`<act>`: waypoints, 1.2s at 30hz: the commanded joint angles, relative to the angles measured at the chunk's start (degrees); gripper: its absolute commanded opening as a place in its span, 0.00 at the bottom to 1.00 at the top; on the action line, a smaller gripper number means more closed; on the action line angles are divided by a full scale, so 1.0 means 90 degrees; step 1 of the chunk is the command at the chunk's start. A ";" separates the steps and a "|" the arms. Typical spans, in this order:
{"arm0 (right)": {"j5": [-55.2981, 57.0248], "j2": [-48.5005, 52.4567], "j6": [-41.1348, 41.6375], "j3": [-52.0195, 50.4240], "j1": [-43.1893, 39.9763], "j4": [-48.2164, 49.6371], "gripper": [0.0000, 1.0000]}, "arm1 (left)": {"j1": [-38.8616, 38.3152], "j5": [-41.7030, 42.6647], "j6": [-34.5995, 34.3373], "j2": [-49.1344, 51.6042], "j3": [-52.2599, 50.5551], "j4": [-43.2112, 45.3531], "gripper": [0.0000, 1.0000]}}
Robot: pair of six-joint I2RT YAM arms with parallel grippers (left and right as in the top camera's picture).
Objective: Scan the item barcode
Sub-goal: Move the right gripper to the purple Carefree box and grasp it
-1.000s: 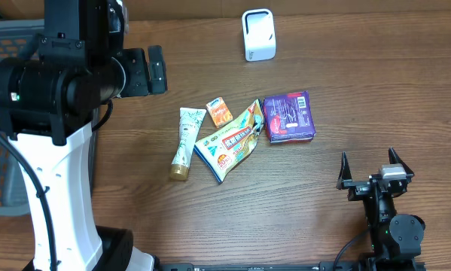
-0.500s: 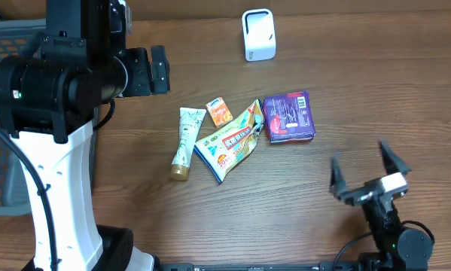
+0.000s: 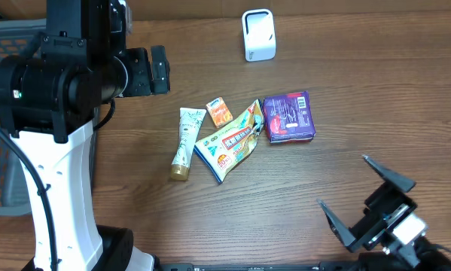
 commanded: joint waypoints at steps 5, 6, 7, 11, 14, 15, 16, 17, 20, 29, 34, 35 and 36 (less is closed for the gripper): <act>0.1319 0.3092 -0.1401 0.3866 -0.0017 -0.4879 1.00 | -0.0002 0.0070 0.0032 0.0039 0.0053 -0.0010 1.00; 0.1384 0.3589 -0.1418 0.4265 -0.0017 -0.5350 1.00 | -0.0002 0.0070 0.0032 0.0039 0.0053 -0.0010 1.00; 0.1375 0.4102 -0.1413 0.4651 -0.0017 -0.5768 1.00 | -0.0002 0.0070 0.0032 0.0039 0.0053 -0.0012 1.00; 0.0656 0.5965 -0.1328 0.5705 -0.0010 -0.6849 1.00 | -0.0002 0.0070 0.0032 0.0039 0.0053 -0.0012 1.00; -0.0333 0.7249 -0.0828 0.5870 -0.0010 -0.7264 1.00 | -0.0002 0.0070 0.0032 0.0039 0.0053 -0.0010 1.00; -0.0401 0.7618 -0.0828 0.5867 -0.0010 -0.7274 1.00 | -0.0002 0.0070 0.0032 0.0039 0.0053 -0.0010 1.00; -0.0391 0.7987 -0.0831 0.5867 -0.0010 -0.7274 1.00 | -0.0002 0.0070 0.0032 0.0039 0.0053 -0.0010 1.00; -0.0364 0.8352 -0.0828 0.5867 -0.0012 -0.7259 1.00 | -0.0002 0.0070 0.0032 0.0039 0.0053 -0.0010 1.00; 0.0131 0.9182 -0.0153 0.5870 -0.0061 -0.7138 0.93 | -0.0002 0.0070 0.0032 0.0039 0.0053 -0.0010 1.00; 0.1525 1.1016 0.1090 0.5863 -0.0100 -0.6484 0.88 | -0.0002 0.0070 0.0032 0.0039 0.0053 -0.0010 1.00; 0.1535 1.1363 0.1069 0.5829 -0.0100 -0.5977 0.77 | -0.0002 0.0070 0.0032 0.0039 0.0053 -0.0010 1.00; 0.1583 1.1366 0.1071 0.5797 -0.0100 -0.5887 0.76 | -0.0002 0.0070 0.0032 0.0039 0.0053 -0.0012 1.00; 0.1681 1.1366 0.1071 0.5761 -0.0100 -0.5814 0.75 | -0.0002 0.0070 0.0032 0.0039 0.0053 -0.0010 1.00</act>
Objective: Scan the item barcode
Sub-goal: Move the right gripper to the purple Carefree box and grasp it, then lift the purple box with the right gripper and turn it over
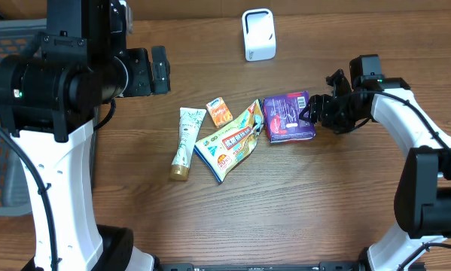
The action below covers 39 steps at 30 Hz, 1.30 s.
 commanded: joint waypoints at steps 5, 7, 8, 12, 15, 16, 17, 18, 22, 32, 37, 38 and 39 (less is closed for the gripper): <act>0.0658 -0.0029 0.0056 -0.0257 -0.0012 0.0393 0.75 | -0.0002 0.0056 0.0032 0.0022 0.0053 0.0010 1.00; 0.0653 -0.0029 0.0056 -0.0393 -0.0010 0.0503 0.75 | -0.0002 0.0056 0.0032 0.0022 0.0053 0.0010 1.00; 0.0629 -0.0029 0.0056 -0.0449 -0.0010 0.0563 0.75 | -0.0002 0.0056 0.0032 0.0022 0.0053 0.0007 1.00; 0.0316 -0.0029 0.0056 -0.0663 -0.0010 0.0862 0.72 | -0.0002 0.0056 0.0032 0.0022 0.0053 0.0010 1.00; 0.0243 -0.0024 0.0058 -0.0709 0.0007 0.0882 0.68 | -0.0002 0.0056 0.0032 0.0022 0.0053 0.0010 1.00; 0.0243 -0.0024 0.0058 -0.0709 0.0005 0.0882 0.65 | -0.0002 0.0056 0.0032 0.0022 0.0053 0.0010 1.00; 0.0231 -0.0024 0.0058 -0.0709 0.0005 0.0889 0.64 | -0.0002 0.0056 0.0032 0.0022 0.0053 0.0010 1.00; 0.0228 -0.0024 0.0080 -0.0709 0.0005 0.0896 0.64 | -0.0002 0.0056 0.0032 0.0022 0.0053 0.0007 1.00; 0.0141 0.0010 0.0078 -0.0712 0.0036 0.0908 0.64 | -0.0002 0.0056 0.0032 0.0022 0.0053 0.0010 1.00; 0.0158 0.0017 0.0134 -0.1134 0.0041 0.1229 0.60 | -0.0002 0.0056 0.0032 0.0022 0.0053 0.0010 0.99; 0.0160 0.0017 0.0248 -0.1214 0.0041 0.1338 0.42 | -0.0002 0.0056 0.0032 0.0022 0.0053 0.0010 1.00; 0.0163 0.0017 0.0270 -0.1214 0.0041 0.1338 0.34 | -0.0002 0.0056 0.0032 0.0022 0.0053 0.0007 1.00; 0.0160 0.0017 0.0270 -0.1212 0.0041 0.1338 0.29 | -0.0002 0.0056 0.0032 0.0022 0.0053 0.0010 1.00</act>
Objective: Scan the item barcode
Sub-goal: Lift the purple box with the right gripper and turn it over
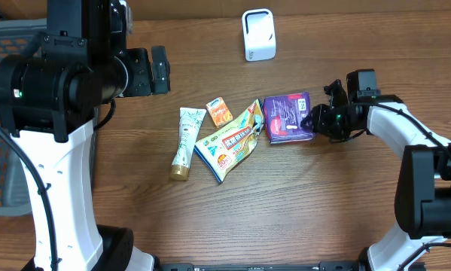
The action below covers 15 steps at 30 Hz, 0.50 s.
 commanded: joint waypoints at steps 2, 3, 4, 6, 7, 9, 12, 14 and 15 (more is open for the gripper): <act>0.0306 0.0015 0.0034 -0.0117 -0.0019 -0.0061 0.17 | -0.0002 0.0056 0.0032 0.0022 0.0053 0.0007 1.00; 0.0308 0.0015 0.0032 -0.0075 -0.0049 -0.0090 0.13 | -0.0002 0.0056 0.0032 0.0022 0.0053 0.0007 1.00; 0.0318 0.0015 0.0032 0.0010 -0.0087 -0.0170 0.09 | -0.0002 0.0056 0.0032 0.0022 0.0053 0.0007 1.00; 0.0408 0.0015 0.0032 0.0209 -0.0170 -0.0403 0.04 | -0.0002 0.0056 0.0032 0.0022 0.0053 0.0007 1.00; 0.0559 0.0010 0.0032 0.0381 -0.0236 -0.0634 0.04 | -0.0002 0.0056 0.0032 0.0022 0.0053 0.0005 1.00; 0.0996 0.0005 0.0032 0.0692 -0.0313 -0.1066 0.04 | -0.0002 0.0056 0.0032 0.0022 0.0053 0.0007 1.00; 0.1848 0.0002 0.0036 0.1224 -0.0359 -0.1749 0.04 | -0.0002 0.0056 0.0032 0.0022 0.0053 0.0005 1.00; 0.2567 0.0002 0.0209 0.1664 -0.0359 -0.2256 0.04 | -0.0002 0.0056 0.0032 0.0022 0.0053 0.0005 1.00; 0.2977 0.0002 0.0386 0.1872 -0.0359 -0.2499 0.04 | -0.0002 0.0056 0.0032 0.0022 0.0053 0.0007 1.00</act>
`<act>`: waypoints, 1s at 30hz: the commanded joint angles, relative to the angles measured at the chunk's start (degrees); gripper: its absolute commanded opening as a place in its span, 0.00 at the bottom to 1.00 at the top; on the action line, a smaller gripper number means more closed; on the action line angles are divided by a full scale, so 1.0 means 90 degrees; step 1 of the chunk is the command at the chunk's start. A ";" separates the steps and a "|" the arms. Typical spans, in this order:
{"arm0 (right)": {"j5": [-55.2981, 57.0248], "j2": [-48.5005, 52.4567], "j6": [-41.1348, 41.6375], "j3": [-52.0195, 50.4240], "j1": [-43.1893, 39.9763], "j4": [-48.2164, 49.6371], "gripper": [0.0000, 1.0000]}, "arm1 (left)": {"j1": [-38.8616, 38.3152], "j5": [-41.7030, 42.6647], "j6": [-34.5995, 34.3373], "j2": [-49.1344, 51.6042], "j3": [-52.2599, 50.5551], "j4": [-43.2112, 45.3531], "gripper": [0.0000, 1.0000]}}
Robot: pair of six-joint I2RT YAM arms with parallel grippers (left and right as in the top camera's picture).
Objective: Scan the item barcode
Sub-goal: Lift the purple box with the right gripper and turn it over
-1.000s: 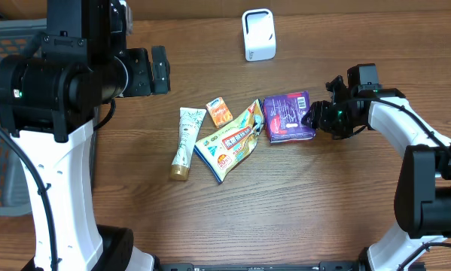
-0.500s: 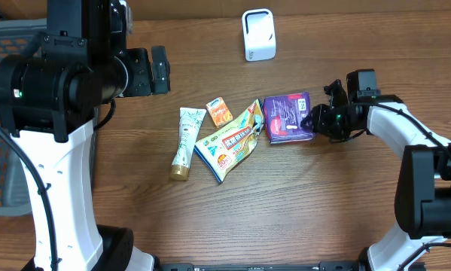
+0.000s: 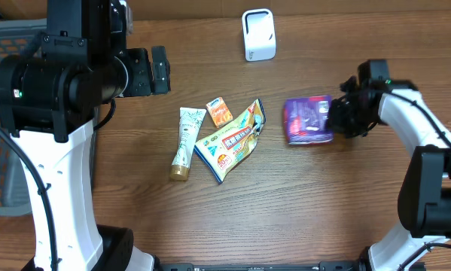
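Note:
My right gripper (image 3: 332, 120) is shut on the right edge of a purple packet (image 3: 306, 120), which it holds right of the other items. A white scanner (image 3: 258, 34) stands at the table's far edge, up and left of the packet. The left gripper (image 3: 159, 70) is raised over the table's left part with its jaws apart and holds nothing.
Three items lie in a cluster mid-table: a green-and-white tube (image 3: 187, 141), a small orange box (image 3: 219, 111) and a yellow-green snack pouch (image 3: 231, 141). The left arm's white column (image 3: 59, 196) fills the left side.
The right gripper has closed on the purple packet and carried it to the right, away from the snack pouch it was touching. The left arm is where it was.
At first the right gripper stood open at the table's near right corner, the purple packet lying beside the pouch. Then it was at the packet's right edge, then lower against it. Now it holds the packet apart from the cluster.

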 commanded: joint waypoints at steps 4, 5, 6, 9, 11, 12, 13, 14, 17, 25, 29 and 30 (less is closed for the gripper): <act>0.3461 -0.0007 0.1382 0.1520 0.0022 -0.1479 0.04 | -0.0002 0.0056 0.0032 0.0022 0.0053 0.0007 1.00; 0.3840 -0.0007 0.1659 0.1695 0.0032 -0.1736 0.04 | -0.0002 0.0056 0.0032 0.0022 0.0053 0.0010 1.00; 0.4231 -0.0007 0.1970 0.1865 0.0041 -0.2035 0.04 | -0.0002 0.0056 0.0032 0.0022 0.0053 0.0010 1.00; 0.4889 -0.0007 0.2482 0.2191 0.0049 -0.2630 0.04 | -0.0002 0.0056 0.0032 0.0022 0.0053 0.0010 1.00; 0.5258 -0.0007 0.2732 0.2317 0.0053 -0.2907 0.03 | -0.0002 0.0056 0.0032 0.0022 0.0053 0.0010 1.00; 0.5459 -0.0007 0.2871 0.2334 0.0056 -0.2982 0.04 | -0.0002 0.0056 0.0032 0.0022 0.0053 0.0010 1.00; 0.5559 -0.0007 0.2963 0.2331 0.0061 -0.2997 0.03 | -0.0002 0.0056 0.0032 0.0022 0.0053 0.0010 1.00; 0.5557 -0.0005 0.3024 0.2319 0.0061 -0.2965 0.04 | -0.0002 0.0056 0.0032 0.0022 0.0053 0.0010 1.00; 0.5564 -0.0002 0.3135 0.2113 0.0061 -0.2822 0.04 | -0.0002 0.0056 0.0032 0.0022 0.0053 0.0010 1.00; 0.5816 0.0005 0.3150 0.1258 0.0068 -0.2307 0.04 | -0.0002 0.0056 0.0032 0.0022 0.0053 0.0010 1.00; 0.5455 0.0007 0.3419 0.1185 0.0136 -0.2295 0.04 | -0.0002 0.0056 0.0032 0.0022 0.0053 0.0007 1.00; 0.5338 0.0007 0.3419 0.1185 0.0189 -0.2293 0.04 | -0.0002 0.0056 0.0032 0.0022 0.0053 0.0010 1.00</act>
